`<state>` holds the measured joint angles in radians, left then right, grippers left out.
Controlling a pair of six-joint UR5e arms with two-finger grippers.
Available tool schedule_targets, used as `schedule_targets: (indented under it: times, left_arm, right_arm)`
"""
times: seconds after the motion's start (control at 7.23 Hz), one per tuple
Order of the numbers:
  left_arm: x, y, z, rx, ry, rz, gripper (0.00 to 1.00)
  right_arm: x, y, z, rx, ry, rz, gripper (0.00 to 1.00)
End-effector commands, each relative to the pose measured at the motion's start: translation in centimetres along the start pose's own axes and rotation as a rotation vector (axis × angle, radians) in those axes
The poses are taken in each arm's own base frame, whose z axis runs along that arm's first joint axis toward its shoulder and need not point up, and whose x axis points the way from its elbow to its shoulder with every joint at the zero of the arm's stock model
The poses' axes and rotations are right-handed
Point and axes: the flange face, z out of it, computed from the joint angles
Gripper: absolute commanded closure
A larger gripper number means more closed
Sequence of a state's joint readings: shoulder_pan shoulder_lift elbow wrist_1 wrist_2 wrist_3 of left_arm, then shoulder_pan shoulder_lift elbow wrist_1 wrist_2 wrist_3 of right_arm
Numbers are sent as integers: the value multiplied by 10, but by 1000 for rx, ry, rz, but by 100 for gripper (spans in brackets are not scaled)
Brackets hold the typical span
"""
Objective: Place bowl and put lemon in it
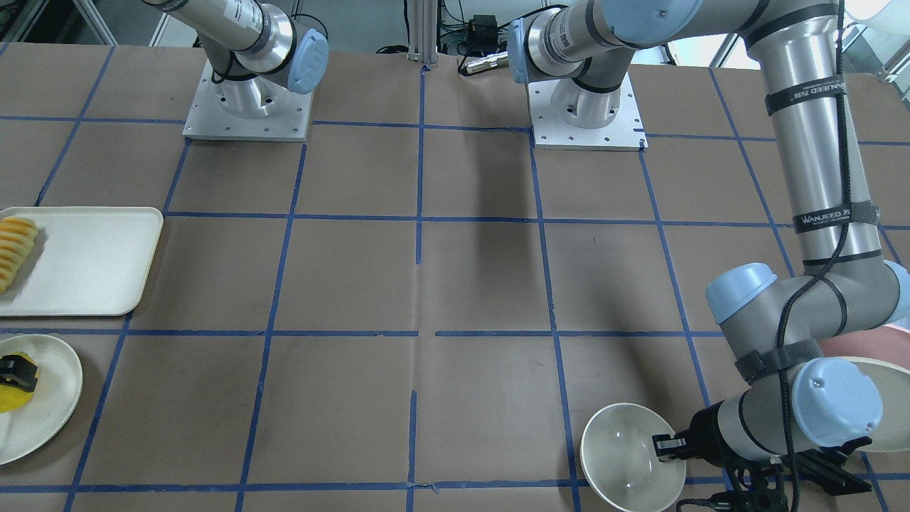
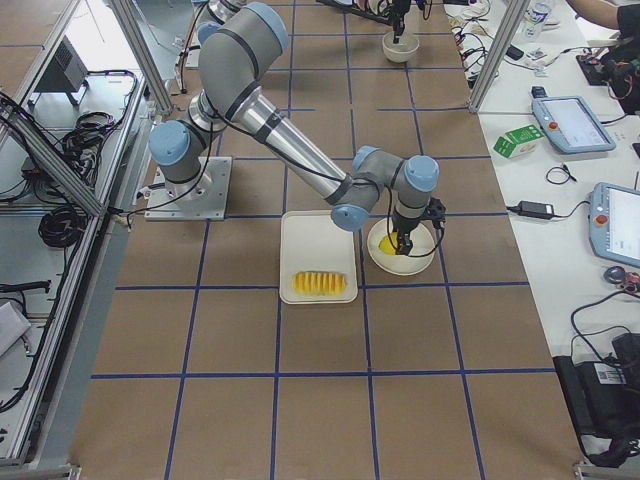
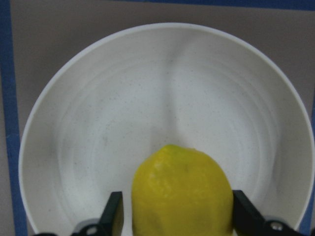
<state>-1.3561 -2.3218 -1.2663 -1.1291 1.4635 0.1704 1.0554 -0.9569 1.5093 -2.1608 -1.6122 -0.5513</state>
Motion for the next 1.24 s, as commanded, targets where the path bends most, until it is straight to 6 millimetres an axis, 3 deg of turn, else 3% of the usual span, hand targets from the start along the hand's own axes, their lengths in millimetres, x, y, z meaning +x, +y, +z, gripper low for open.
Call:
schedule_targets:
  times: [0.0, 0.14, 0.28, 0.41, 0.69, 0.97, 1.11]
  left_arm:
    - [0, 0, -5, 7, -6, -1, 100]
    - [6, 3, -23, 16, -3, -1, 100]
    - [30, 20, -34, -31, 10, -35, 100]
    - [78, 44, -46, -53, 52, -54, 100]
    - [185, 114, -46, -85, 56, -51, 100]
    - [278, 180, -24, 14, 65, -60, 100]
    - [299, 209, 0, 40, 73, -79, 100]
  right_arm:
    - [1, -1, -2, 0, 2, -2, 89]
    - [1, -1, -7, 3, 5, -2, 100]
    - [1, 0, -12, 5, 8, -1, 100]
    - [1, 2, -29, 17, 18, 2, 100]
    - [-18, 12, -76, -2, 0, -6, 100]
    - [-68, 15, -118, 3, -66, 49, 100]
    - [-105, 19, -143, -12, -74, 92, 100]
